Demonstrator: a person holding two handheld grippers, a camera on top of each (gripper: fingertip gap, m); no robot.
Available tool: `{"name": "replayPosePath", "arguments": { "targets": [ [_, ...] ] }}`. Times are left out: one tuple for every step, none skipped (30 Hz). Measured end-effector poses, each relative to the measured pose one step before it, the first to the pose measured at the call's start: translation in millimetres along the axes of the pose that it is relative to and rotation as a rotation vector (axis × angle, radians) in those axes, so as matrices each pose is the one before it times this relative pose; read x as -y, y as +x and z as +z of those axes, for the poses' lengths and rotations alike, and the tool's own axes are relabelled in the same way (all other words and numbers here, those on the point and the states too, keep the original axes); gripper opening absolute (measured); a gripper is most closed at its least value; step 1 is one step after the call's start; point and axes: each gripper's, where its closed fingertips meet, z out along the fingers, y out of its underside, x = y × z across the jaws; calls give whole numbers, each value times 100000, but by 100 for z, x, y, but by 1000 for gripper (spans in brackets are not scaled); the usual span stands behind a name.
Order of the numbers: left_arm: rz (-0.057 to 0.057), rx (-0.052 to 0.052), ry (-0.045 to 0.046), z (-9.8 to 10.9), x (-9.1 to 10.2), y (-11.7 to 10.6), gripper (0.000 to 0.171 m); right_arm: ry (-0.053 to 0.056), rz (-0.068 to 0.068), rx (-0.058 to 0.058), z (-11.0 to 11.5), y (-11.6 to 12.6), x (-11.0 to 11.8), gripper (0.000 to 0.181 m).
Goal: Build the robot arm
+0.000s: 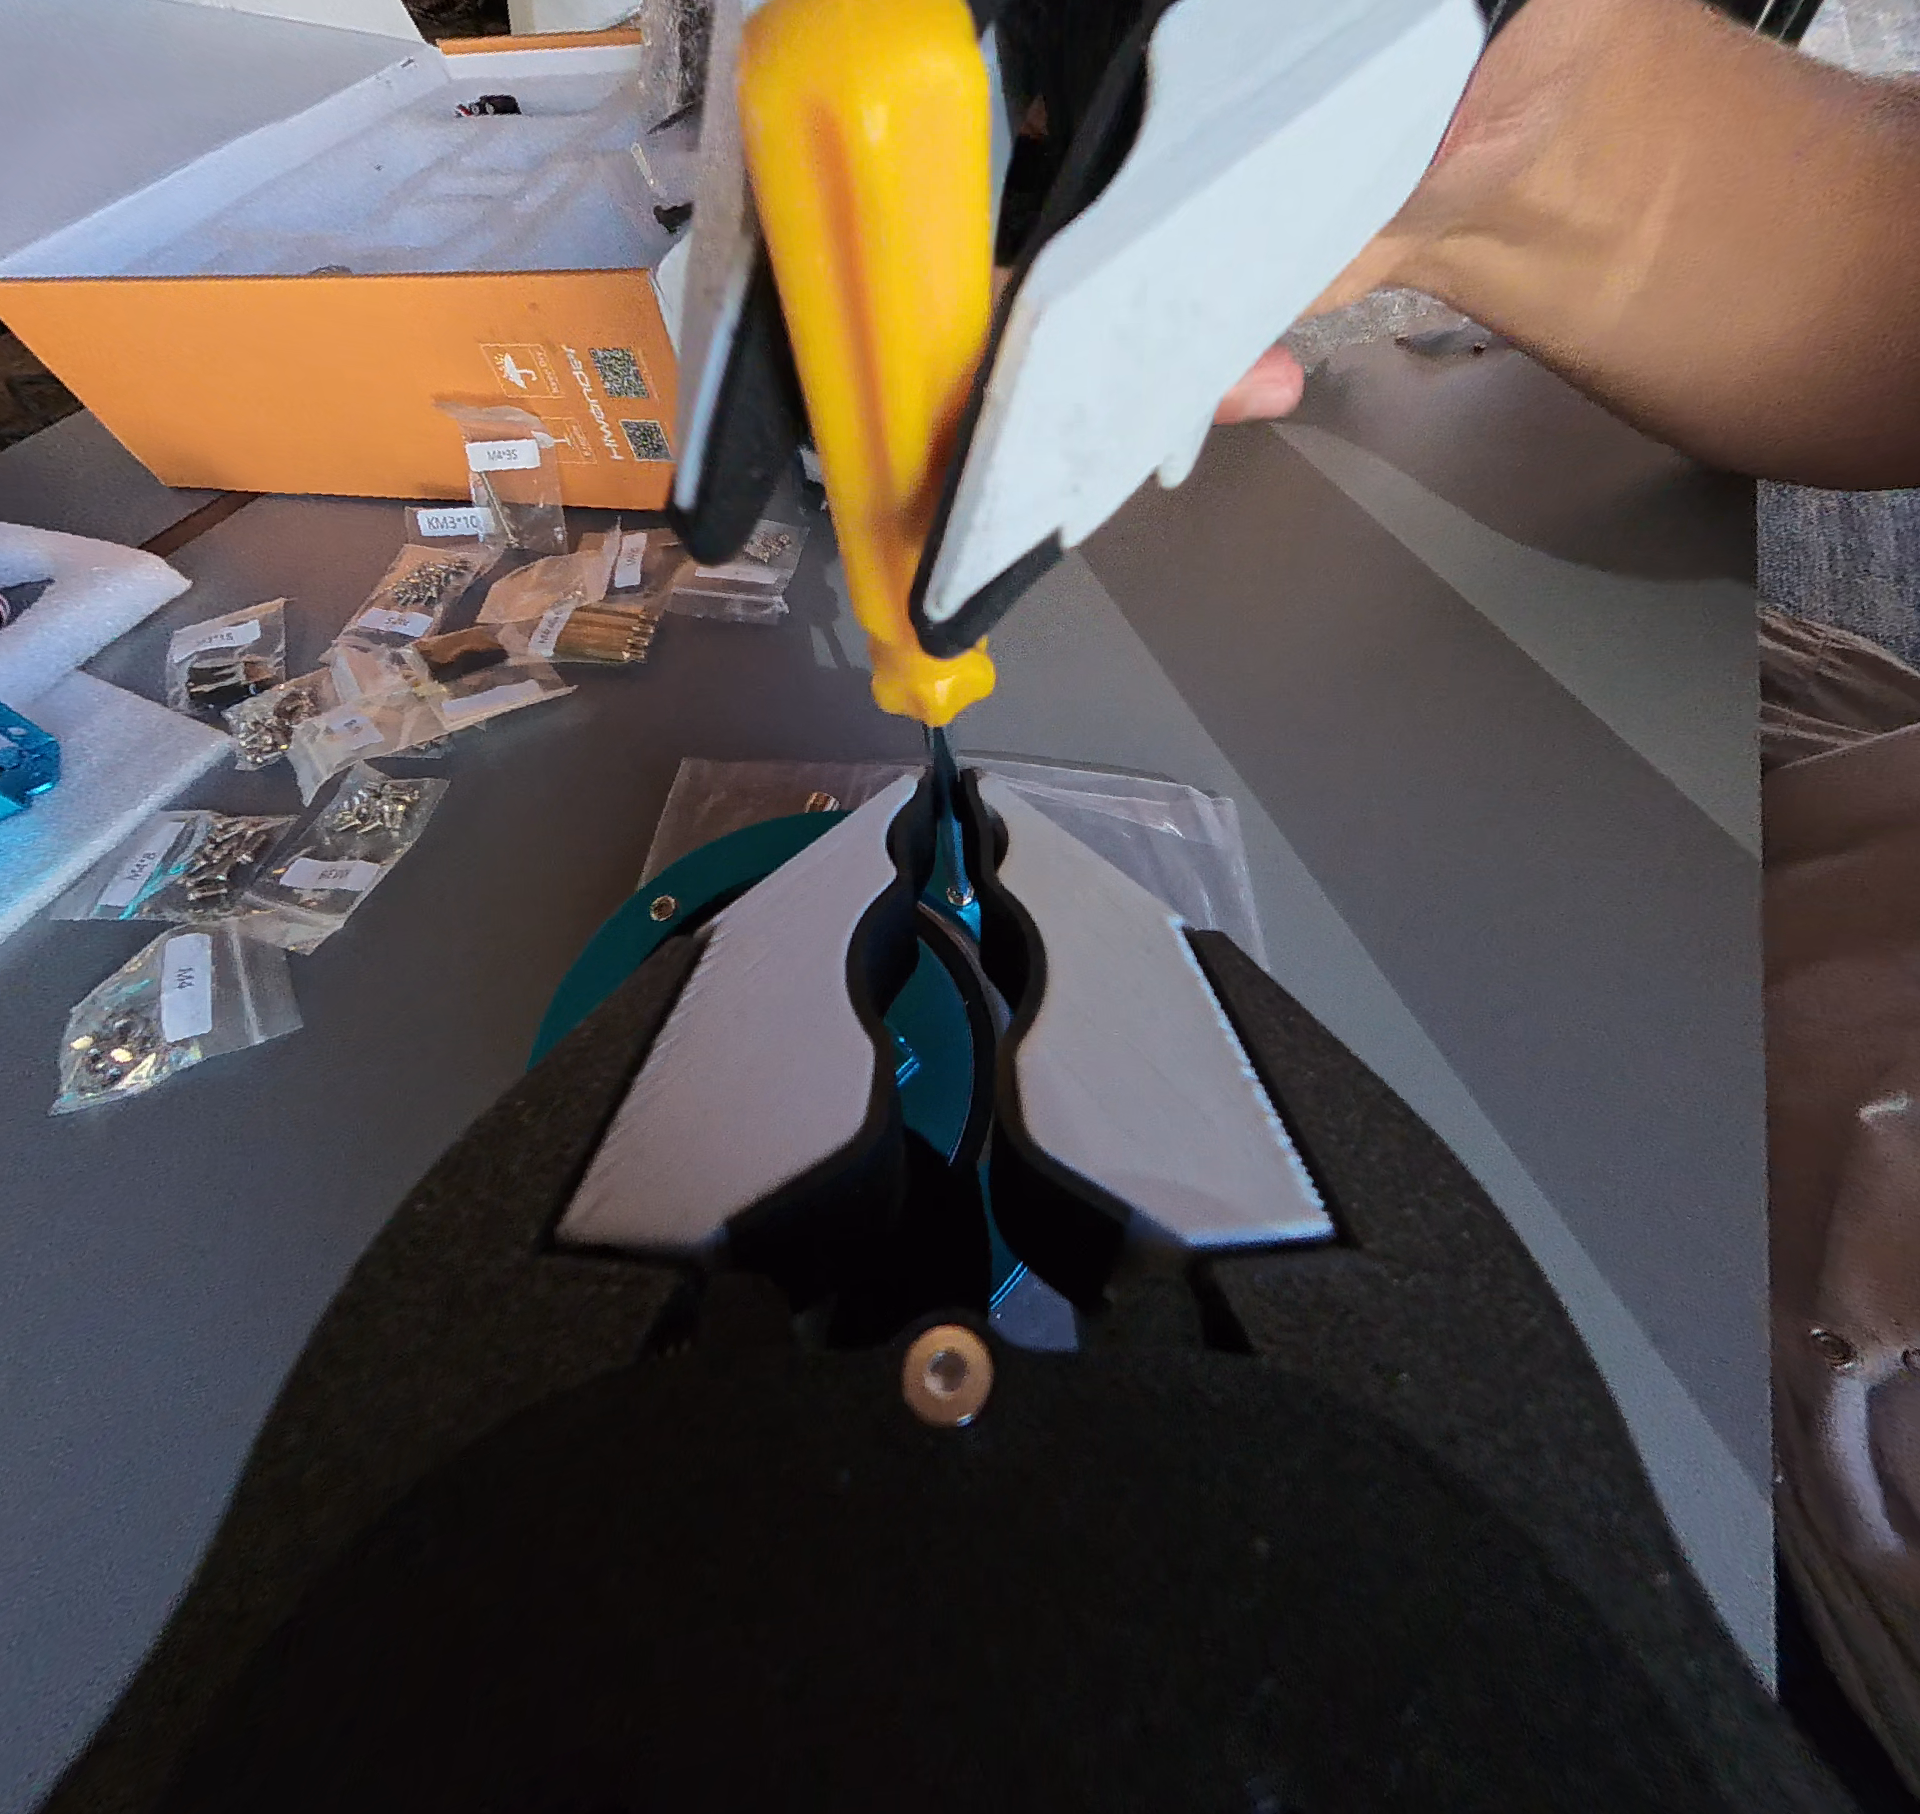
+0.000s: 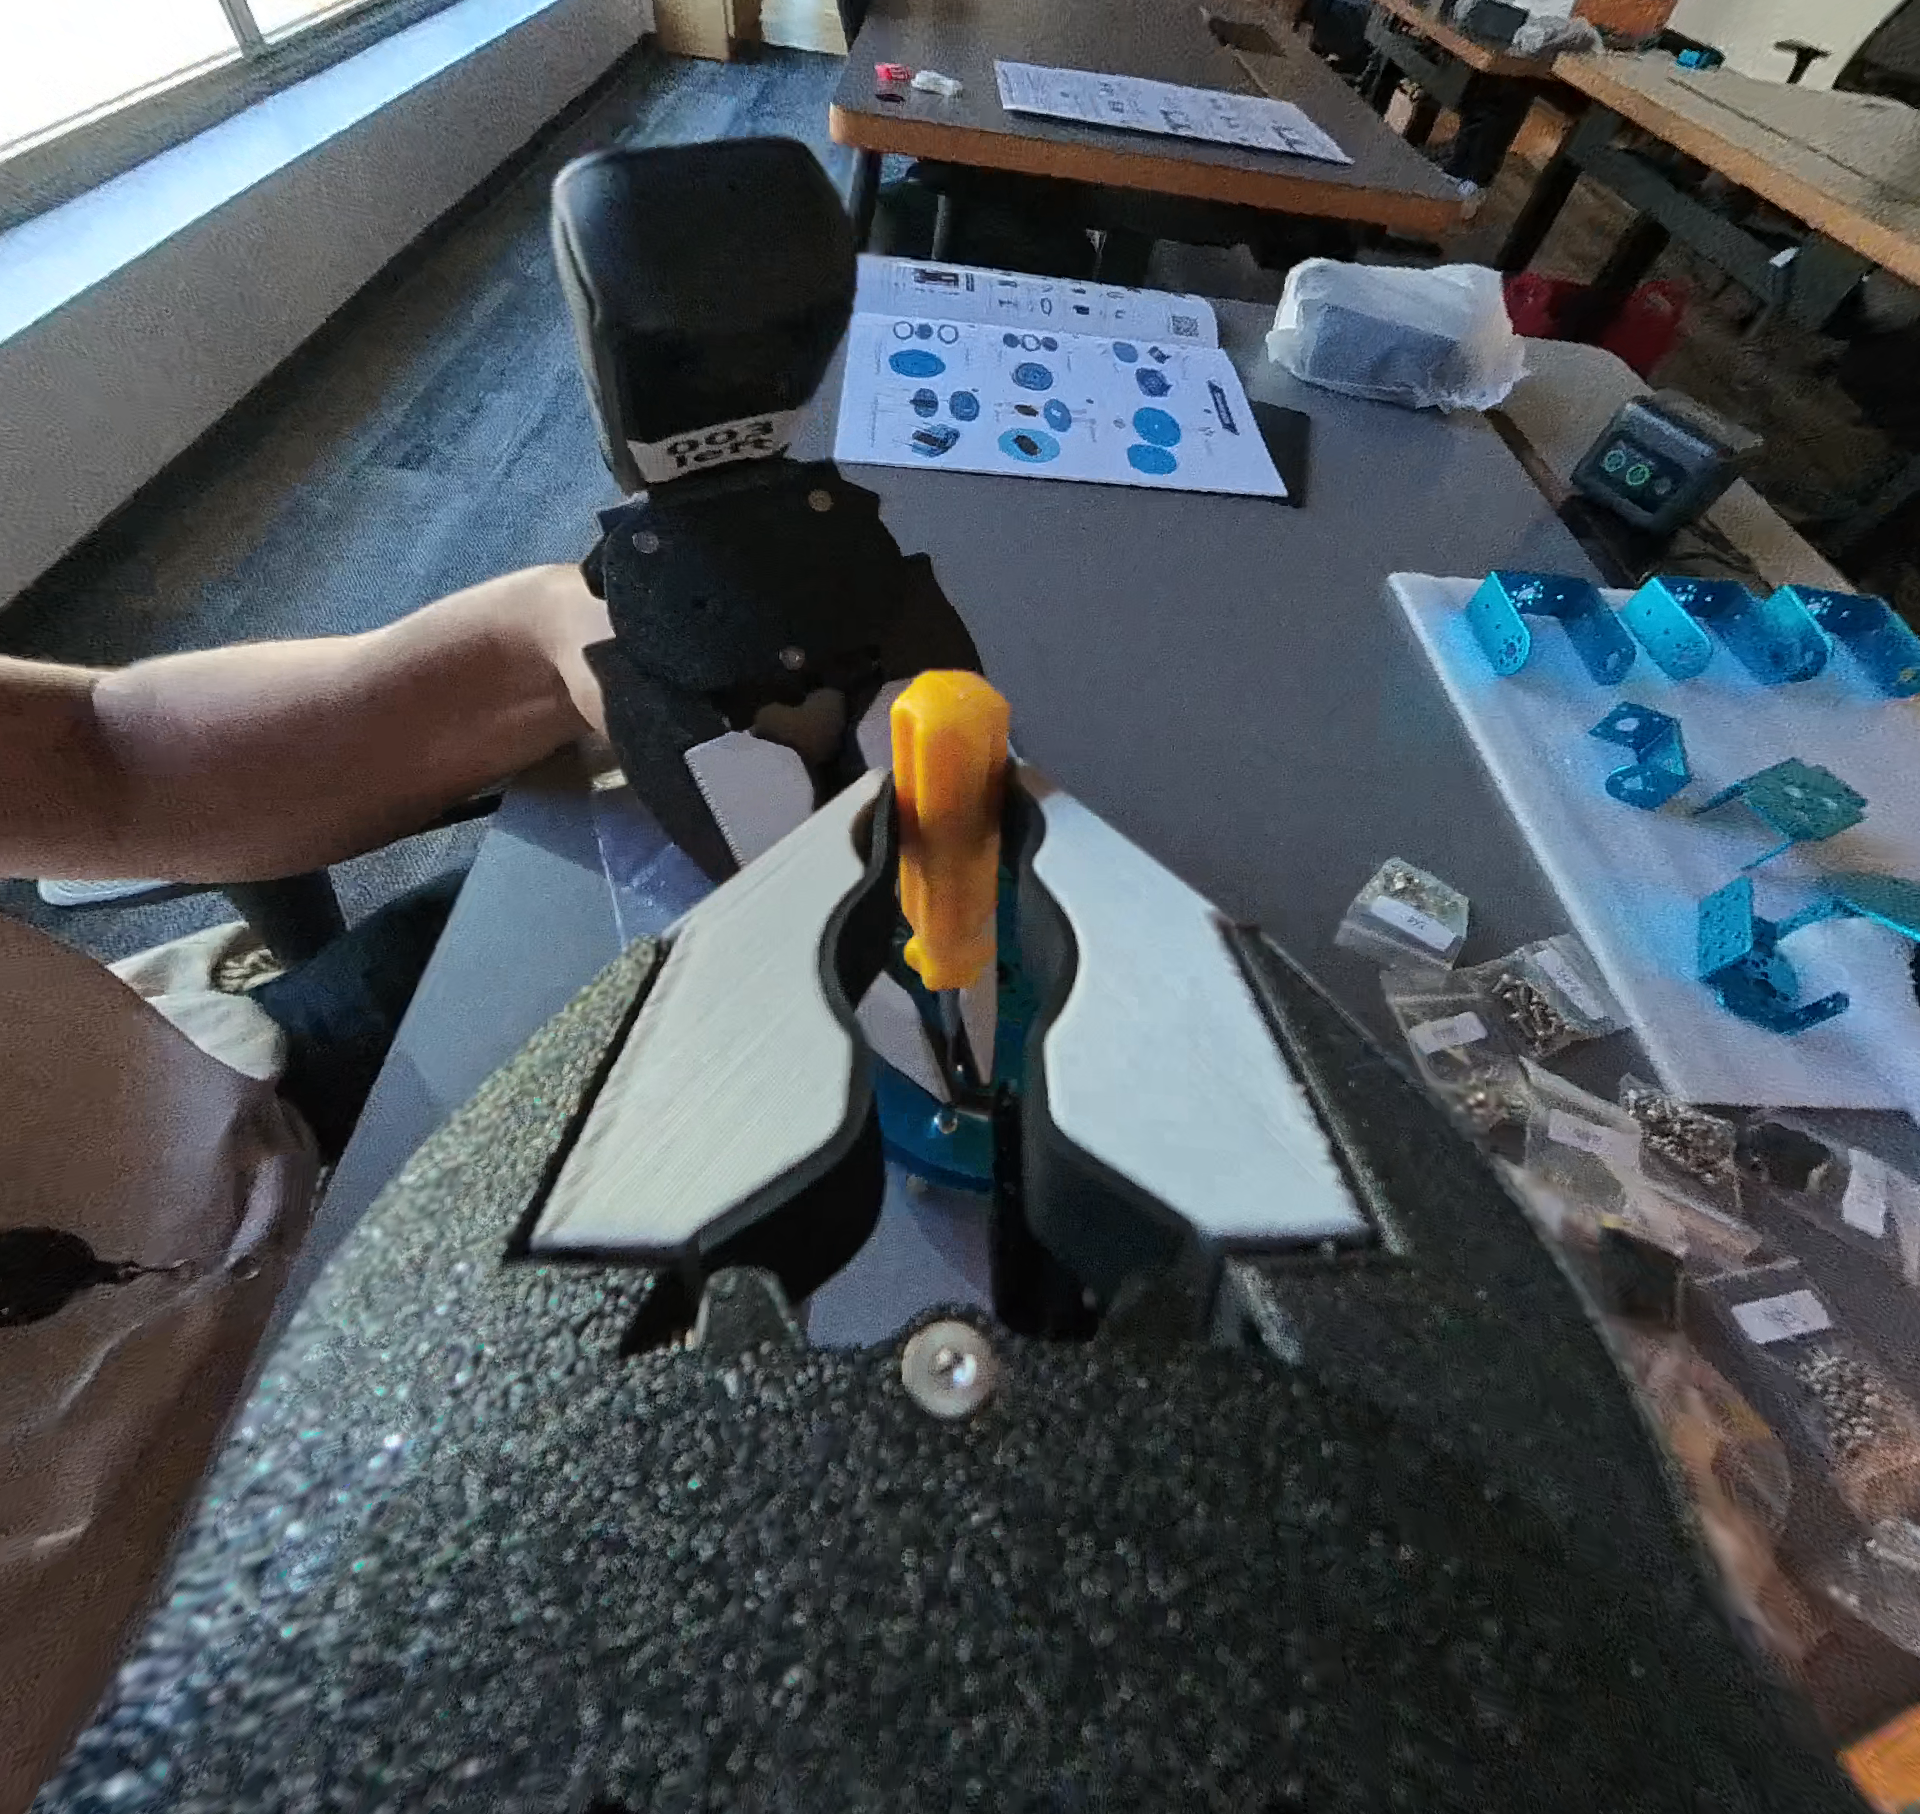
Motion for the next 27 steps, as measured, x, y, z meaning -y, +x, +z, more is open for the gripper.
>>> {"name": "replayPosePath", "arguments": {
  "targets": [
    [90, 555, -48, 32, -2, -72, 2, -575, 5339, -3374, -31, 300, -89, 18],
    [-154, 951, -158, 65, 9, -124, 3, 47, 4612, -8026, -28, 623, -87, 18],
    [-235, 1006, -203, 96, 8, -112, 3, 546, 4873, -11391, -78, 644, -51, 19],
    [-9, 640, -197, 94, 22, -26, 4, 1297, 4461, -12127, -132, 457, -66, 19],
    [432, 136, -28, 72, 25, 66, 3, 405, 116, -12240, -297, 296, -75, 19],
    [425, -182, 135, 34, 27, 103, 3, -747, -6936, -11936, -319, 266, -45, 19],
    [-57, -185, 186, 3, 13, 55, 3, -706, -7600, -9396, -161, 141, 7, 21],
    [-343, -239, 190, -34, -18, 23, 3, 4, -3387, -5000, -5, -143, 41, 21],
    [-280, -357, 218, -74, -33, 15, 2, -439, 822, -28, 32, -360, 56, 21],
    [-222, -435, 144, -80, -43, 22, 2, -1426, 1285, 3796, 35, -445, 100, 20],
    [-138, -466, 133, -53, -21, 32, 3, -1819, 1287, 5050, 101, -251, 138, 21],
    [223, -475, 48, -16, 2, 97, 2, 129, 1307, 7111, -9, -211, 477, 35],
    [604, 22, -38, 37, 17, 46, 2, 1176, 1364, 9085, -135, -263, 643, 43],
    [316, 218, -112, 39, 19, 4, 2, -144, 482, 11741, -98, -571, 405, 38],
    [26, -106, -20, 39, 27, 41, 2, -3375, -72, 13418, 45, -730, -194, 33],
    [6, -281, -13, 18, 18, 52, 2, -3044, -243, 8524, 54, 29, -174, 27],
    [50, 144, -98, 0, -12, -36, 2, 8, -1850, 4530, -120, 357, 101, 22],
    [-185, 114, -78, -5, -14, -44, 2, -447, -3393, 5599, -111, -126, -101, 16],
    [-237, -338, -9, -6, 3, 12, 2, -77, -2005, 3670, -31, -181, -23, 16],
    [-23, 117, -76, -7, -12, -24, 2, 668, 726, -349, 50, 212, -6, 16],
    [18, 270, -148, 13, -1, -47, 2, 990, 2942, -1645, 113, 182, -3, 16],
    [-422, 299, -124, 26, -8, -73, 2, 1863, 3067, -5394, 176, 408, 86, 15],
    [-959, 477, -208, 70, -13, -113, 3, 2183, 4359, -13003, -36, 1234, 91, 17],
    [-396, 52, -268, 82, 4, 4, 4, 1795, 4504, -16839, -278, 1333, -94, 17],
    [684, -311, -31, 24, 15, 121, 4, 2452, -1165, -11246, -339, 106, -27, 17],
    [755, -228, 177, -2, 5, 99, 3, 489, -6084, -9808, -359, -174, -16, 17],
    [144, -521, 221, -49, -16, 84, 2, -173, -5096, -6620, -243, -396, 36, 18]
  ]
}}
